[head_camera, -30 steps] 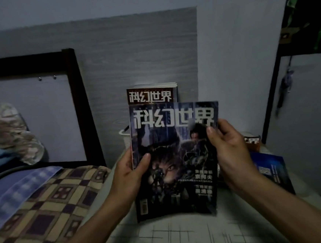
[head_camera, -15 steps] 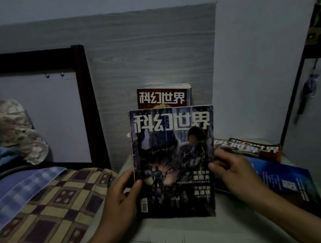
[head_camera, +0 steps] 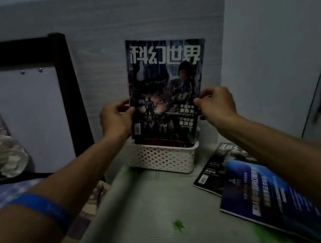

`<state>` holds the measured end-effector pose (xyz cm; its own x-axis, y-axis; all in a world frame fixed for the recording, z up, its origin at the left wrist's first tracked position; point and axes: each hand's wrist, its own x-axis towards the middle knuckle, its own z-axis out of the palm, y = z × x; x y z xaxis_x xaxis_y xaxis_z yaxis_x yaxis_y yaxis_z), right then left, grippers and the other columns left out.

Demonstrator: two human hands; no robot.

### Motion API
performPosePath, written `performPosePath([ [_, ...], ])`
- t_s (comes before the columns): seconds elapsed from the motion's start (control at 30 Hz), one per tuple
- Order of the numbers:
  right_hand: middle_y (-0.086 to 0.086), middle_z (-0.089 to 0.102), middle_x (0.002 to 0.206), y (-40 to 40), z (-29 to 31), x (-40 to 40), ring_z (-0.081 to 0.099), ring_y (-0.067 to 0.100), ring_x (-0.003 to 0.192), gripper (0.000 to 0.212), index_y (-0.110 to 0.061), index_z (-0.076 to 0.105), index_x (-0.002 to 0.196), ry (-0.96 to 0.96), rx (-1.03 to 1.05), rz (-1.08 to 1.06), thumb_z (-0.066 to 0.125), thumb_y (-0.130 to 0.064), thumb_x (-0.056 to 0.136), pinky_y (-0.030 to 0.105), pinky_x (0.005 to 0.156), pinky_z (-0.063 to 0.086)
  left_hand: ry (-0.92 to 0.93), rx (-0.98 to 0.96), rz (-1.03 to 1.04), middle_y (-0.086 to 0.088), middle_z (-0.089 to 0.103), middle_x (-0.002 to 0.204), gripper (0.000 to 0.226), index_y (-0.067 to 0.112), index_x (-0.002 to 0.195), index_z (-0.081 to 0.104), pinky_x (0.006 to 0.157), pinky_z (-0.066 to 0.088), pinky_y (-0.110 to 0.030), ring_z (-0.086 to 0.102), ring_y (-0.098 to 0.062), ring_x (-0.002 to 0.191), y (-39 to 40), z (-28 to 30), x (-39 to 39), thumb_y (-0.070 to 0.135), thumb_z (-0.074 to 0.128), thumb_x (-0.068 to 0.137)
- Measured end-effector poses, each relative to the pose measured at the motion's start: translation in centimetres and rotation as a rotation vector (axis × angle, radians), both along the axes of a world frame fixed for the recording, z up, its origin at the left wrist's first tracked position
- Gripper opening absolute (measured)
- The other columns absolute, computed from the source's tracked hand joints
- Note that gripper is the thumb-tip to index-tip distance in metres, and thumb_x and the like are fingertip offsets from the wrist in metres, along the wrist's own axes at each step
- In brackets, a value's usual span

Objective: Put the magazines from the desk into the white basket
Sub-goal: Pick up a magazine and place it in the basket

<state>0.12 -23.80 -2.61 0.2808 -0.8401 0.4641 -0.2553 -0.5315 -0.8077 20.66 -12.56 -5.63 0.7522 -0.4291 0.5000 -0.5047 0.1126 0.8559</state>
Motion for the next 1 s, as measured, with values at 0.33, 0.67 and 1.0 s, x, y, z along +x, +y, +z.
performPosePath([
  [0.33, -0.002, 0.064, 0.073, -3.0, -9.7, 1.4, 0.059, 0.018, 0.071, 0.020, -0.019, 0.063, 0.069, 0.179, -0.105, -0.126, 0.072, -0.027, 0.085, 0.026, 0.063, 0.039, -0.273, 0.244, 0.215, -0.004, 0.069, 0.110, 0.032, 0.023, 0.115, 0.062, 0.084, 0.056, -0.041, 0.065, -0.020, 0.093, -3.2, -8.5, 1.9, 0.014, 0.071, 0.085],
  [0.67, 0.002, 0.071, 0.086, -1.1, -8.9, -1.7, 0.067, 0.021, 0.083, 0.006, -0.016, 0.069, 0.082, 0.195, 0.014, 0.138, 0.074, -0.019, 0.082, 0.038, 0.077, 0.055, -0.602, 0.453, 0.017, 0.000, -0.005, 0.165, 0.064, 0.025, 0.155, 0.004, 0.117, 0.009, -0.038, 0.000, -0.025, 0.151, 0.5, -13.7, -6.0, 0.040, 0.036, 0.102],
  [1.0, 0.000, 0.042, 0.152, 3.3, -15.2, -18.7, 0.042, 0.021, 0.135, 0.081, -0.028, 0.050, 0.137, 0.646, -0.141, 0.027, 0.056, -0.077, 0.072, 0.035, 0.106, 0.034, -0.755, 0.695, -0.323, 0.008, -0.010, 0.165, 0.075, 0.034, 0.154, -0.008, 0.121, 0.005, -0.034, -0.013, -0.007, 0.149, 6.0, -16.4, -11.7, 0.062, 0.030, 0.096],
])
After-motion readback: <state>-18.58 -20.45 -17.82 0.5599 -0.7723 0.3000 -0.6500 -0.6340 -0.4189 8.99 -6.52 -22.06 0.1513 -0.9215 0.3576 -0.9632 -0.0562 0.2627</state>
